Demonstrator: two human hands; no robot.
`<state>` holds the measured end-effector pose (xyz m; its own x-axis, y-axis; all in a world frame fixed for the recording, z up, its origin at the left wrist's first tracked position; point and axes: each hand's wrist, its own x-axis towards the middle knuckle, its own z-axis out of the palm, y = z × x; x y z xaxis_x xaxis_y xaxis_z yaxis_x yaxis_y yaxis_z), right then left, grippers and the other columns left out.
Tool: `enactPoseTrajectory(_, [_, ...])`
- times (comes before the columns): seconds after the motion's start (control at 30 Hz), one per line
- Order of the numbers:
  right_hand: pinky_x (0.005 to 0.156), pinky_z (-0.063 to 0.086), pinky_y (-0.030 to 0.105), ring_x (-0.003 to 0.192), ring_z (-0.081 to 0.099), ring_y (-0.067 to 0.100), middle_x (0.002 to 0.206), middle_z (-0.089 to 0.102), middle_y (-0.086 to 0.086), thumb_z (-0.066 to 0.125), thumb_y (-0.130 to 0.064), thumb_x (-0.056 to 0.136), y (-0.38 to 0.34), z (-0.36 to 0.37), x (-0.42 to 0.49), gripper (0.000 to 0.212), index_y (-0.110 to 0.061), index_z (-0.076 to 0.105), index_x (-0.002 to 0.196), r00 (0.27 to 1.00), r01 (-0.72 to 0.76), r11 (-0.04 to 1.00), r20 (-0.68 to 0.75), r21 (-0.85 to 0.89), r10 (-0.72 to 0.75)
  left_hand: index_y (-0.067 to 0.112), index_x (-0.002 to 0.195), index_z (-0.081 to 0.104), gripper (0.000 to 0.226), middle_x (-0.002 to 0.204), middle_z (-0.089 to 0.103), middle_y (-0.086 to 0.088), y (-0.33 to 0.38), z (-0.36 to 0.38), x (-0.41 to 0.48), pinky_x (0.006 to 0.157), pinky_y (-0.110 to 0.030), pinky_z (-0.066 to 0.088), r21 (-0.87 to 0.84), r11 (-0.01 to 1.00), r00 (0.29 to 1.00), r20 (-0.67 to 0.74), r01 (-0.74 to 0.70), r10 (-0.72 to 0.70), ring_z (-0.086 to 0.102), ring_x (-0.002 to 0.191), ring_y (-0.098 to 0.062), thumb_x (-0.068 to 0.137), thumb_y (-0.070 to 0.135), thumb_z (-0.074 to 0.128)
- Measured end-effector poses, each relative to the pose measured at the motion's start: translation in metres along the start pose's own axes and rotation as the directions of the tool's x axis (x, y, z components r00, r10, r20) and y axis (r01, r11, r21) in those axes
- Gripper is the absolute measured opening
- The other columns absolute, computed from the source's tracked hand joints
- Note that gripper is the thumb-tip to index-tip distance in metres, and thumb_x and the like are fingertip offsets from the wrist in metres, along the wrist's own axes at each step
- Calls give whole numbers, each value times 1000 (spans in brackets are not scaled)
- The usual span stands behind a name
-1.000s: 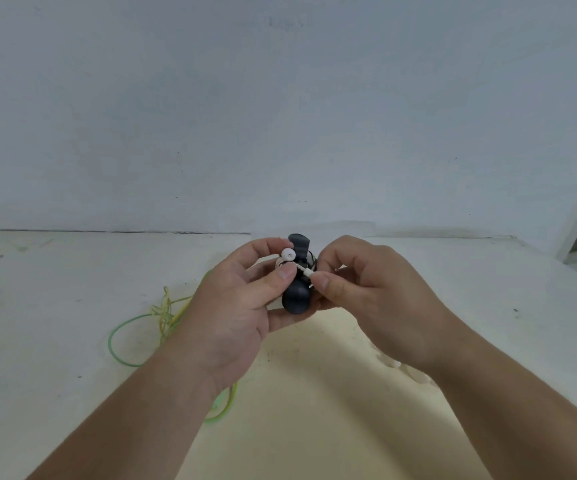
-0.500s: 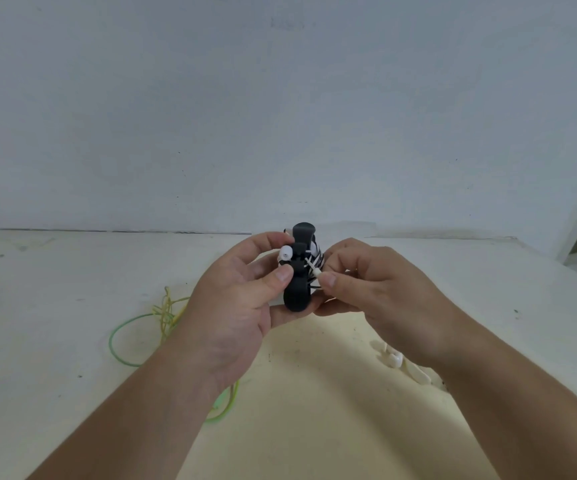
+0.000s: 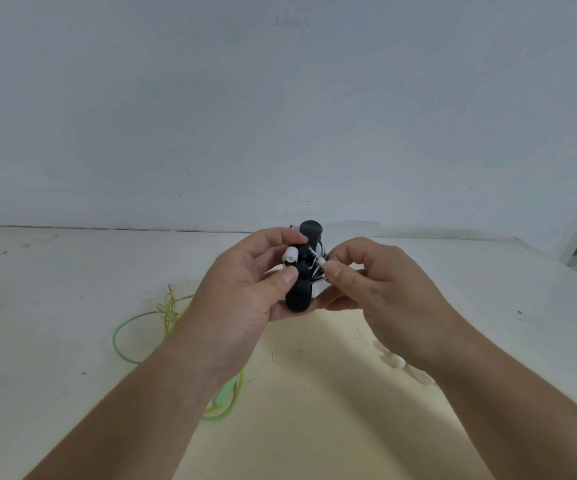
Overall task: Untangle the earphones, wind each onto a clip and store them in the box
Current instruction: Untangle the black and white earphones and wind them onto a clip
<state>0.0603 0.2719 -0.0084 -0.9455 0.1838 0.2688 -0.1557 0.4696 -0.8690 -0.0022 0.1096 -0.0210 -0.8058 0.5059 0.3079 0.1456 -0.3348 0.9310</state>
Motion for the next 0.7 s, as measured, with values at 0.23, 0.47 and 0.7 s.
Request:
enactPoseTrajectory(0.23, [89, 57, 41, 82, 75, 15, 83, 77, 4, 55, -26, 100, -4, -1, -2, 19, -16, 65, 87, 999, 4, 1000, 32, -11, -3, 12, 106, 67, 29, 115, 69, -15, -1, 5, -1, 83, -55, 58, -46, 999, 999, -35, 13, -14, 66, 109, -41, 97, -9, 48])
enactPoseTrajectory(0.47, [79, 56, 44, 74, 70, 7, 94, 63, -11, 64, -26, 95, -10, 4, -7, 20, -23, 61, 76, 994, 111, 978, 7, -175, -112, 11, 91, 64, 10, 93, 70, -13, -1, 8, -1, 65, -42, 58, -72, 997, 991, -127, 40, -49, 70, 81, -26, 95, 4, 58])
enactPoseTrajectory(0.7, [64, 45, 15, 78, 65, 9, 98, 56, -15, 69, -20, 91, -4, 22, -7, 18, -23, 63, 74, 948, 180, 970, -233, -165, -215, 12, 93, 62, 11, 94, 70, -12, 2, 9, -1, 66, -41, 57, -111, 993, 990, -135, 25, -40, 69, 77, -22, 95, 2, 57])
